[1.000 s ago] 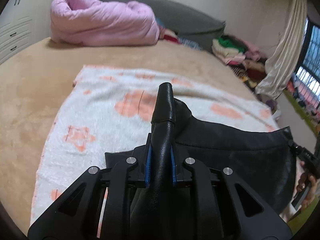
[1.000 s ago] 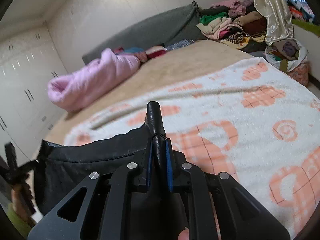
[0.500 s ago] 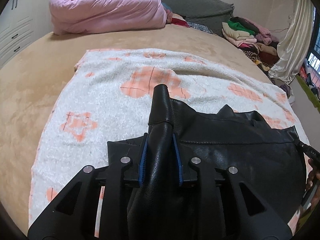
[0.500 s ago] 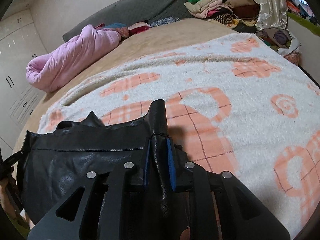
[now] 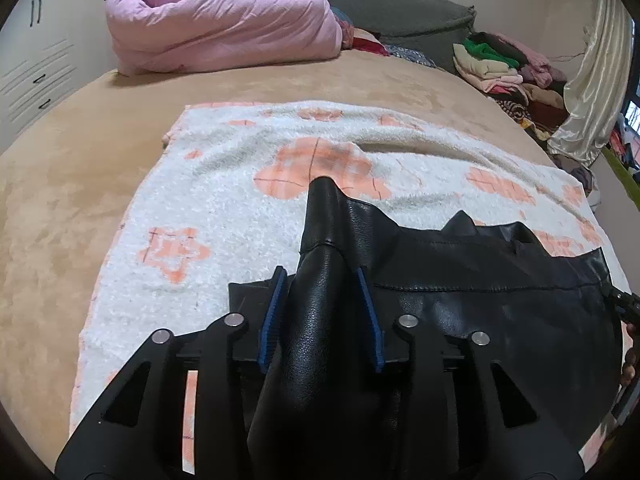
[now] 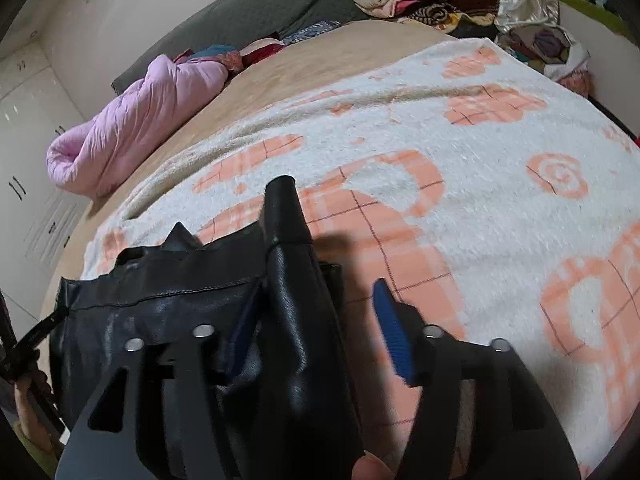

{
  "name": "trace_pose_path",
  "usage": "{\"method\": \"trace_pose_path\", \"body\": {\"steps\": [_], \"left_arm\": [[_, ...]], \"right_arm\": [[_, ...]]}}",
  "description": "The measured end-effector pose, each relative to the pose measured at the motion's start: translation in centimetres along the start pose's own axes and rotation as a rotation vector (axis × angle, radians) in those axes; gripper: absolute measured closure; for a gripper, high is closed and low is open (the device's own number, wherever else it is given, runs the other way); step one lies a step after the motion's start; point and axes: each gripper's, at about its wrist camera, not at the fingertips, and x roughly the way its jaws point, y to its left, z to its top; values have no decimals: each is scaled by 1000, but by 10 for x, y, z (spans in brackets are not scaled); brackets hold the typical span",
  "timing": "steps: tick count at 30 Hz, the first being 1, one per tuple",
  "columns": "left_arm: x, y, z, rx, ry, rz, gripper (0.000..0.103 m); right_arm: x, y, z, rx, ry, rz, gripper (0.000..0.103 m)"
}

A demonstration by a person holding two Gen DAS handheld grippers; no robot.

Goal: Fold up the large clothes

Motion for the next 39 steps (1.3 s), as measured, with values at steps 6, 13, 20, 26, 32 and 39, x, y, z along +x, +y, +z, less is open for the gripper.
{"method": "trace_pose_path", "body": {"steps": [6,13,20,26,32,39], "left_arm": [[-20,8,8,-30,-48,3,56],[-56,18,12,-65,-115,15,47],[-88,-1,-10,-5,-132,-32,47],[-98,-36,-31,62,-88,-111,47],[-83,-53,-67,115,0,-67,47],[-71,-41,-97,79,75,-41,47]], "right_arm": [[-15,4,-6,-12,-9,25,27],[-38,8,-20,-13,-12,45,24],[-72,23,-36,-91,-45,41,25],[-98,64,-67,-309,-77,27,45],[-99,93,-98,-416,-33,52,44],[-93,89,-113,-383,23,18,44]]}}
